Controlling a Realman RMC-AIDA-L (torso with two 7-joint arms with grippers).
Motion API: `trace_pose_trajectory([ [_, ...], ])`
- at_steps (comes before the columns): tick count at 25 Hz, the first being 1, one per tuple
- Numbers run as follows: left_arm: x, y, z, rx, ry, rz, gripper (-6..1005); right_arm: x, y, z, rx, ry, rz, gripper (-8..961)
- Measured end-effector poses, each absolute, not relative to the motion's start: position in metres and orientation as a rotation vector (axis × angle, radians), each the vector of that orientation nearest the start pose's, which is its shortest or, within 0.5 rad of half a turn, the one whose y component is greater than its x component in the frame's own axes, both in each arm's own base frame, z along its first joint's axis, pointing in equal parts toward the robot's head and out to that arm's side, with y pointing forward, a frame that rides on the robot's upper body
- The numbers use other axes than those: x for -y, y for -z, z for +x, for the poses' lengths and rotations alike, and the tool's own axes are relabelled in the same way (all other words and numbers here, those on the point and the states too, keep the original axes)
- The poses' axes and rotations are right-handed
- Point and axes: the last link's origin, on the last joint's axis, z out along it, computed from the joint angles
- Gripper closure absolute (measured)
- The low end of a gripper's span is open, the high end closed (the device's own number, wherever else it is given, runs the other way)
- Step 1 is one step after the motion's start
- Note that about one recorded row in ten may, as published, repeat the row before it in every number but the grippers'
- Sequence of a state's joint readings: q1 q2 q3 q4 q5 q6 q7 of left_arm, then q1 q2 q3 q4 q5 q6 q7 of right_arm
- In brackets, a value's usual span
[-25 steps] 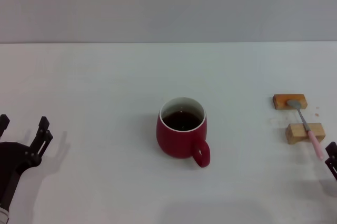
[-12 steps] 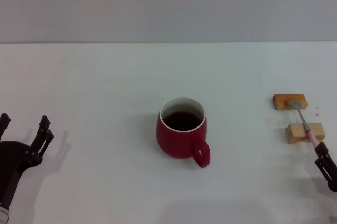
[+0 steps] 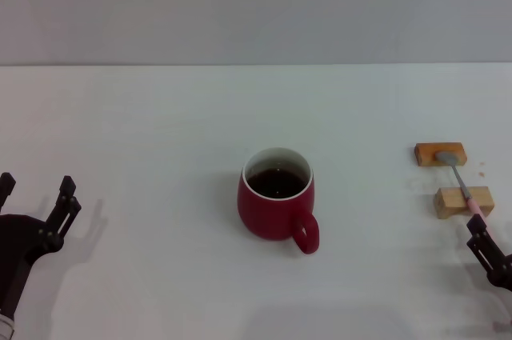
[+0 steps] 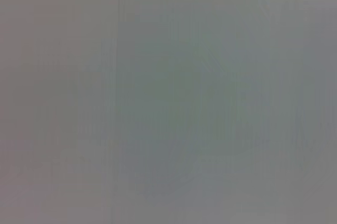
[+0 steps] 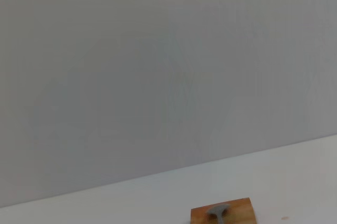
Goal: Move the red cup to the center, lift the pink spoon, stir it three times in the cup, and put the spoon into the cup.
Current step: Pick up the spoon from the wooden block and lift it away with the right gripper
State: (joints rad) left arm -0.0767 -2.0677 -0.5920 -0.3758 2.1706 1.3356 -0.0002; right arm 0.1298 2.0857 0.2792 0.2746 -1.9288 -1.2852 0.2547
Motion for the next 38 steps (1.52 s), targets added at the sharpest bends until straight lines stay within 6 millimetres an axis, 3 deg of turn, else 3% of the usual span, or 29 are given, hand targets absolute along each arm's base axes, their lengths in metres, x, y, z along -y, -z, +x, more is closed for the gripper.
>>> trace_pose_trajectory([
  [38, -0.2138, 0.0370, -0.3504, 0.593, 0.689, -1.554, 140, -0.2111, 0.0681, 0.3586, -0.871, -0.737, -1.673, 411],
])
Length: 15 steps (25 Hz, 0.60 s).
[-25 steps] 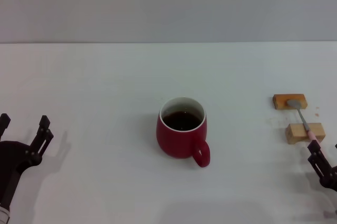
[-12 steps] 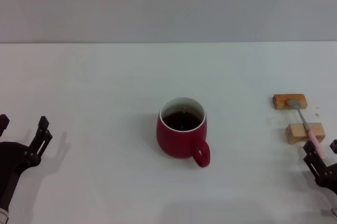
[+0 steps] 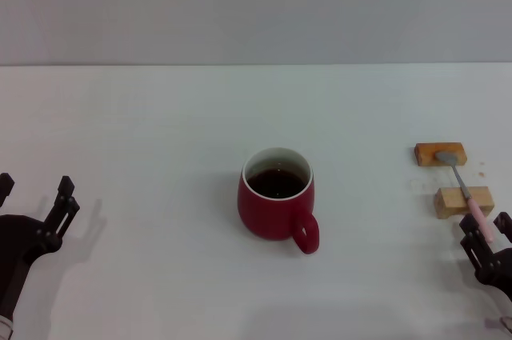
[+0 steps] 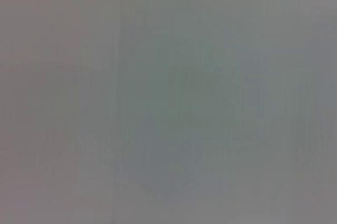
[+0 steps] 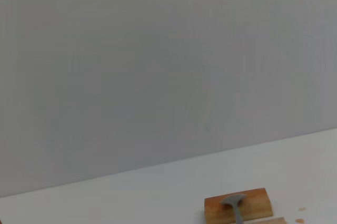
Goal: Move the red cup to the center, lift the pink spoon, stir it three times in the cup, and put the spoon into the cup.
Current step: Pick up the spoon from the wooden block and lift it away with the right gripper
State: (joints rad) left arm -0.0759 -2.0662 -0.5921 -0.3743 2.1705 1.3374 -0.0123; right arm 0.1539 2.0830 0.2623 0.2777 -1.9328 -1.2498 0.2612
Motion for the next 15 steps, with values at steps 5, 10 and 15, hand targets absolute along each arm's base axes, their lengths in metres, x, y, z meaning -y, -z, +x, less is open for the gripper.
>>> trace_pose_trajectory([
  [5, -0.2136, 0.0370, -0.3505, 0.593, 0.689, -1.553, 139, -0.2112, 0.0684, 0.3587, -0.872, -0.735, -1.674, 487],
  [10, -0.2132, 0.0370, -0.3507, 0.594, 0.688, -1.553, 139, -0.2112, 0.0688, 0.3588, -0.874, -0.734, -1.676, 498],
  [15, -0.2126, 0.0370, -0.3511, 0.596, 0.687, -1.552, 139, -0.2113, 0.0689, 0.3587, -0.876, -0.735, -1.674, 555],
])
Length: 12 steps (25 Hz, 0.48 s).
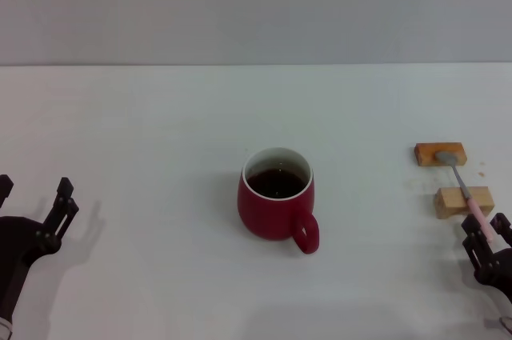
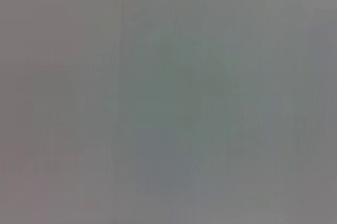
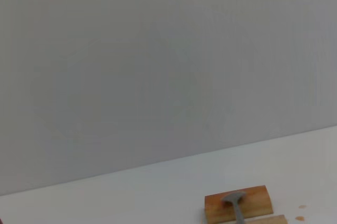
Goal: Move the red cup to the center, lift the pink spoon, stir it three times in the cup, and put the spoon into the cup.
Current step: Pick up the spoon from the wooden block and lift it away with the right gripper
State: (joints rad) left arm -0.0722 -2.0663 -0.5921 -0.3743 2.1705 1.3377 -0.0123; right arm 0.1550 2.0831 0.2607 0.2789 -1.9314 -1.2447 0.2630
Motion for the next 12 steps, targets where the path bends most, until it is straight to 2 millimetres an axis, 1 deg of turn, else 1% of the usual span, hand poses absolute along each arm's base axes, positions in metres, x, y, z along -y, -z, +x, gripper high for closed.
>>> trace_pose_trajectory([
  [3, -0.2125, 0.0370, -0.3512, 0.596, 0.687, -1.552, 139, -0.2113, 0.0689, 0.3586, -0.877, -0.735, -1.674, 590],
  [12, -0.2125, 0.0370, -0.3511, 0.596, 0.687, -1.552, 140, -0.2102, 0.0675, 0.3599, -0.881, -0.737, -1.660, 601],
])
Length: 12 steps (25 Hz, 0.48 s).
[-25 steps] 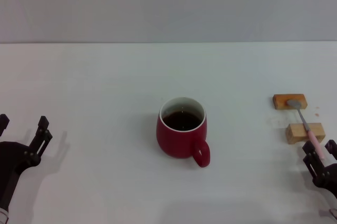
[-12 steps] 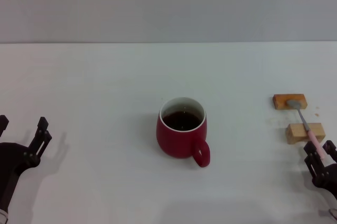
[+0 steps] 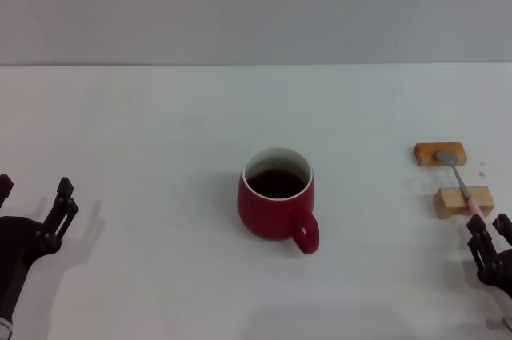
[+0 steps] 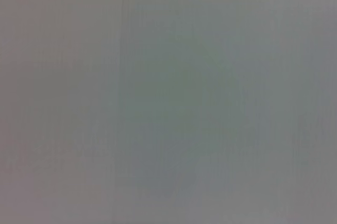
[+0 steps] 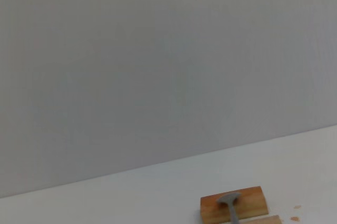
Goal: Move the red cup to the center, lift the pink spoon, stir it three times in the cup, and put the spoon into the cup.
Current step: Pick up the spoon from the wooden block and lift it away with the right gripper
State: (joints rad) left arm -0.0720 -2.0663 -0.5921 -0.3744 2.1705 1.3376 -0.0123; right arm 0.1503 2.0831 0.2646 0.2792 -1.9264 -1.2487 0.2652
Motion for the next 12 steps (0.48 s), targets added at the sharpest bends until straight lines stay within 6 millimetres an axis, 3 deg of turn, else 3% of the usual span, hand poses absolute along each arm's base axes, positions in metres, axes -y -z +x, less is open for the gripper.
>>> trace_pose_trajectory([
  [12, -0.2125, 0.0362, -0.3521, 0.603, 0.691, -1.551, 140, -0.2112, 0.0657, 0.3604, -0.875, -0.738, -1.655, 705],
])
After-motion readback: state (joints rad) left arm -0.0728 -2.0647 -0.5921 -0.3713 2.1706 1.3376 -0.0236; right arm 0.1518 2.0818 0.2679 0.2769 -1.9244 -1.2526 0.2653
